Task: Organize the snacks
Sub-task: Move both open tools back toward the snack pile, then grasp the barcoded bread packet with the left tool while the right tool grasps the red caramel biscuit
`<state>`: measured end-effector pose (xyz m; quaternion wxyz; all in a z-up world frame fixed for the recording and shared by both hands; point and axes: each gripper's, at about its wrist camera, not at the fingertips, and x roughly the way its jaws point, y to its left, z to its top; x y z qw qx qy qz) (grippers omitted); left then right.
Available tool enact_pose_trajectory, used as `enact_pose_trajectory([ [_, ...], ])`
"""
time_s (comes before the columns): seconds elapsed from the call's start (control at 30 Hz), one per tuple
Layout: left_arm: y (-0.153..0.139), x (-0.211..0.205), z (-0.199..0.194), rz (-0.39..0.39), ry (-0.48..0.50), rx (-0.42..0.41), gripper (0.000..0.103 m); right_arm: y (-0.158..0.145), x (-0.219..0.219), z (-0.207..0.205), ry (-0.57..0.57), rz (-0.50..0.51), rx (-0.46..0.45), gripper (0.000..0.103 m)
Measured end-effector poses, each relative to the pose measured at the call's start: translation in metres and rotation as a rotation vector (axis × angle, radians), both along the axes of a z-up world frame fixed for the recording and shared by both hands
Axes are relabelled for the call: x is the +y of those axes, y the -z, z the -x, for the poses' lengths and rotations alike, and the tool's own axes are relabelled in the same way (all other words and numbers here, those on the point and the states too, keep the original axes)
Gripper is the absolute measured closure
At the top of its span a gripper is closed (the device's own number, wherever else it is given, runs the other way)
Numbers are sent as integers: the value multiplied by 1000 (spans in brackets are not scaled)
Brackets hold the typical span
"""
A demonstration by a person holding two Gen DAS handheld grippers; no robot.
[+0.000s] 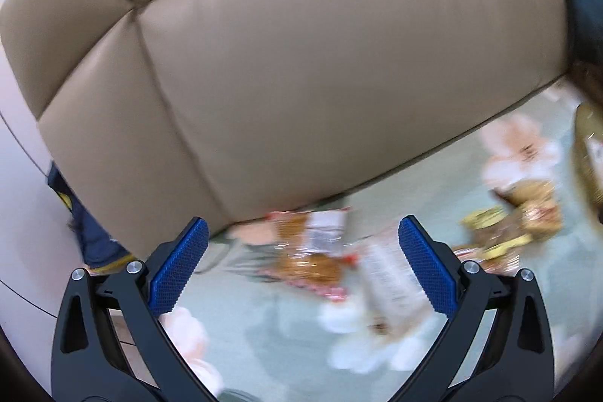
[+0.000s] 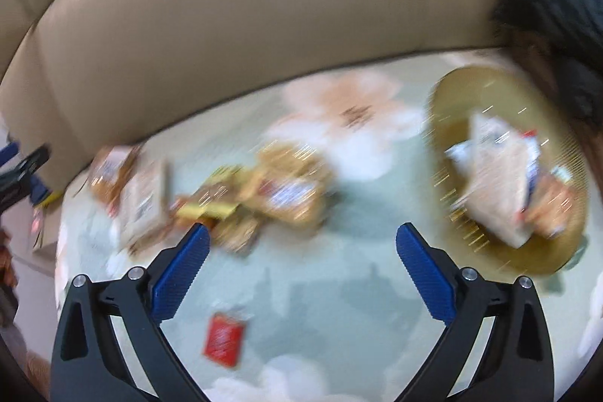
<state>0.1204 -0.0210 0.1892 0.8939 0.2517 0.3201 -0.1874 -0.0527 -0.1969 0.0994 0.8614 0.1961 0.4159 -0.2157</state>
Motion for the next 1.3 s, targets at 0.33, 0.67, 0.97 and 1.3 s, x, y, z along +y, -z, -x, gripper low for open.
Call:
enact_pose_trajectory([
  [0.33, 66, 44, -58, 99, -54, 132, 3, 73, 62, -17, 5, -33, 129, 5],
  [0.67, 114, 37, -85, 155, 14, 287, 3, 108, 77, -31, 21, -4, 206, 5],
  [0.97, 138, 21, -89, 93, 68, 287, 3, 124, 89, -37, 12, 30, 212, 5],
  [1.3, 155, 27, -101, 108, 16, 341, 3, 127, 98, -25, 44, 69, 174, 5],
])
